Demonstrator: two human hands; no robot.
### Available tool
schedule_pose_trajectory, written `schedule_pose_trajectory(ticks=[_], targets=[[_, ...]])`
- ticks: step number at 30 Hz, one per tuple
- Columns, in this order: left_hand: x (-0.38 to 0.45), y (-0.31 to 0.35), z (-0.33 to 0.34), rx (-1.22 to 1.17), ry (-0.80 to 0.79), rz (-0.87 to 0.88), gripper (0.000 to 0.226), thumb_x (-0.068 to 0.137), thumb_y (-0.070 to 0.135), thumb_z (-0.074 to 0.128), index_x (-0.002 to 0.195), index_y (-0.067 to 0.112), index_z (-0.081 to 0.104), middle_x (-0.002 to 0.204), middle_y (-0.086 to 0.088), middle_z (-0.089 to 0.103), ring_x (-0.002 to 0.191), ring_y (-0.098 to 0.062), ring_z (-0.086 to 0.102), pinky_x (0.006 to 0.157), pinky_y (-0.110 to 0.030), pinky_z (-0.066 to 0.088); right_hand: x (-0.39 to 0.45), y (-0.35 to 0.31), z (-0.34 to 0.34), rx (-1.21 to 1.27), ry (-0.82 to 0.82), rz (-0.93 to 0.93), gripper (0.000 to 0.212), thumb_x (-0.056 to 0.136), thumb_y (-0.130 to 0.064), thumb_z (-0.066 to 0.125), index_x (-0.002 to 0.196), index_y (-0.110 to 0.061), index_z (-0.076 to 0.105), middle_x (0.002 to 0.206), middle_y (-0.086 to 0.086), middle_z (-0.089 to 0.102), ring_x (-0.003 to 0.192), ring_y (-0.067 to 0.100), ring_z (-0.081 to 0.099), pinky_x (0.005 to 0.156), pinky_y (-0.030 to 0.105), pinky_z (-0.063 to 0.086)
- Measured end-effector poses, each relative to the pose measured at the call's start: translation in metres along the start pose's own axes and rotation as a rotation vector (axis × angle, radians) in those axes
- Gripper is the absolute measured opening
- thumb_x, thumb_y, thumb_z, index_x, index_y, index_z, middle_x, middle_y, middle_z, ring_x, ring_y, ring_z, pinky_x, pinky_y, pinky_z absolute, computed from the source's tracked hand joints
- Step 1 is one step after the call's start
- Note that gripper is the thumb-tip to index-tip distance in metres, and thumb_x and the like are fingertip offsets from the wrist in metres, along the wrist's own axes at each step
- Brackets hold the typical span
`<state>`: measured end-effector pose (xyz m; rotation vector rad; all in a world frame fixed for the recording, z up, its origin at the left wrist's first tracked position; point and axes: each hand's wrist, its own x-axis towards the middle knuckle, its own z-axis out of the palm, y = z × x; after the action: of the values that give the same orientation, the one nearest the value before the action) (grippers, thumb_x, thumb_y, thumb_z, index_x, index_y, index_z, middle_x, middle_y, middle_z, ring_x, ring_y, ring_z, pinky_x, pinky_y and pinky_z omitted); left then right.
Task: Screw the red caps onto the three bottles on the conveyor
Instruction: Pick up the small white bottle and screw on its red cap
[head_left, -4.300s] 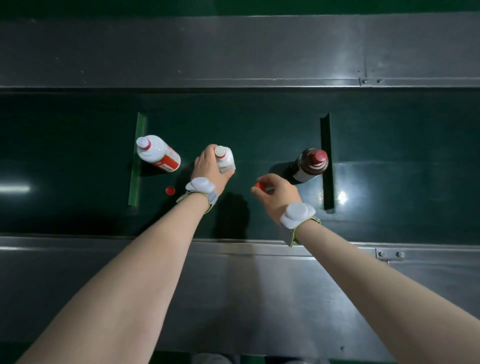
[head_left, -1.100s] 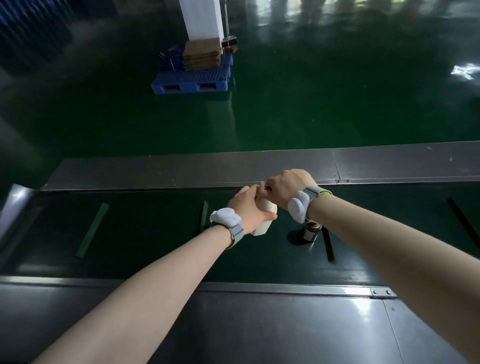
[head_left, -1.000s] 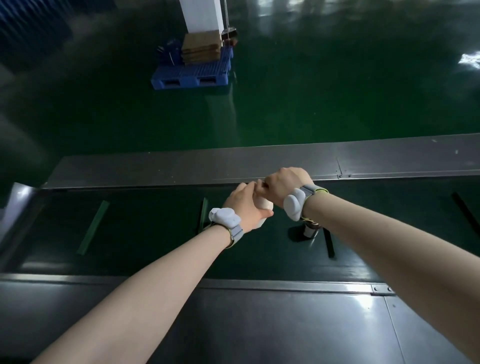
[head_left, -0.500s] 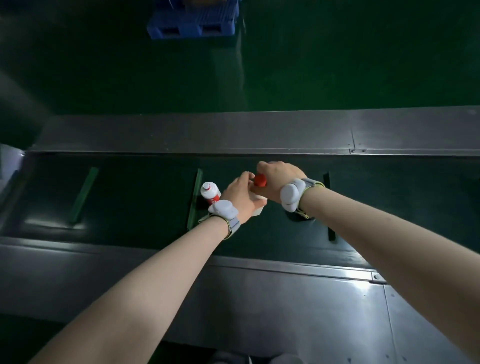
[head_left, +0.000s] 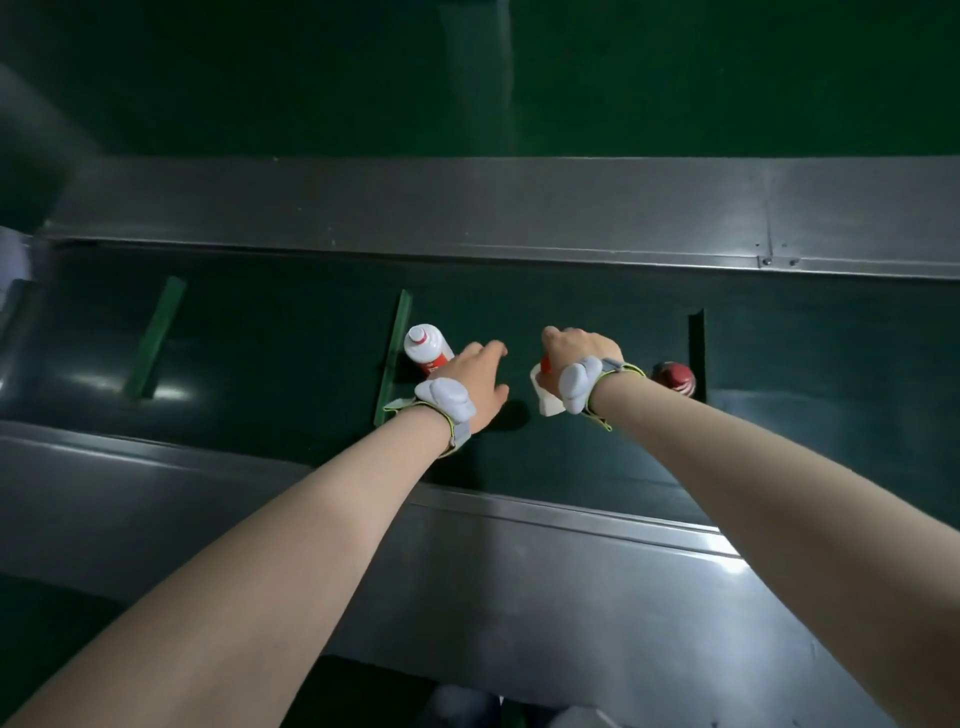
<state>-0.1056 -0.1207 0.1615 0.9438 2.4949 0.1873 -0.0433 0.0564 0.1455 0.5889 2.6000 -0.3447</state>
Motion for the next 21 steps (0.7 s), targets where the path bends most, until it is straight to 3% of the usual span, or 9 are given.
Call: schedule_pose_trajectory(ticks=[4,9,14,17,21], targets=[[-0.005,-0.037,0.022,-0.008,-0.047,-0.085,0.046,0.102,0.036,0.063,0.144,0.024,0.05,0.141,-0.002,0.059,0.112,-0.029,0.067,0.083,-0.049,0.061,0.032,0.004,0.029,0.013,-0.13,0.034,0.037,0.058,-0.017,0.058,0.091,-0.016,0.04,0.08,-0.001,0.053,0.06,0.017,0.05,0.046,0.024,0.031],[-0.018,-0.083,0.044,0.024,-0.097,-0.169,0.044,0.102,0.037,0.062,0.144,0.025,0.051,0.138,-0.001,0.058,0.111,-0.027,0.066,0.08,-0.042,0.058,0.053,0.015,0.062,0.017,-0.118,0.103,0.036,0.066,-0.012,0.059,0.096,-0.014,0.039,0.077,-0.002,0.046,0.058,0.016,0.045,0.045,0.025,0.028],[-0.027,-0.105,0.051,0.023,-0.111,-0.233,0.038,0.102,0.038,0.061,0.137,0.028,0.052,0.137,0.002,0.058,0.102,-0.026,0.068,0.079,-0.043,0.06,0.053,0.029,0.078,0.004,-0.083,0.132,0.031,0.073,-0.017,0.06,0.097,-0.015,0.041,0.076,0.0,0.048,0.073,0.027,0.054,0.05,0.029,0.034],[-0.03,-0.106,0.049,0.023,-0.102,-0.242,0.037,0.102,0.038,0.062,0.136,0.028,0.053,0.138,0.003,0.058,0.102,-0.026,0.068,0.078,-0.042,0.06,0.049,0.032,0.074,0.003,-0.081,0.1,0.032,0.069,-0.02,0.06,0.095,-0.015,0.042,0.074,-0.001,0.045,0.07,0.027,0.054,0.046,0.026,0.029],[-0.03,-0.104,0.044,0.016,-0.083,-0.24,0.037,0.102,0.04,0.062,0.136,0.028,0.053,0.136,0.003,0.059,0.101,-0.027,0.069,0.08,-0.043,0.06,0.047,0.031,0.062,-0.016,-0.105,0.095,0.01,0.078,-0.023,0.058,0.085,-0.018,0.052,0.077,0.0,0.057,0.066,0.023,0.056,0.046,0.023,0.029]])
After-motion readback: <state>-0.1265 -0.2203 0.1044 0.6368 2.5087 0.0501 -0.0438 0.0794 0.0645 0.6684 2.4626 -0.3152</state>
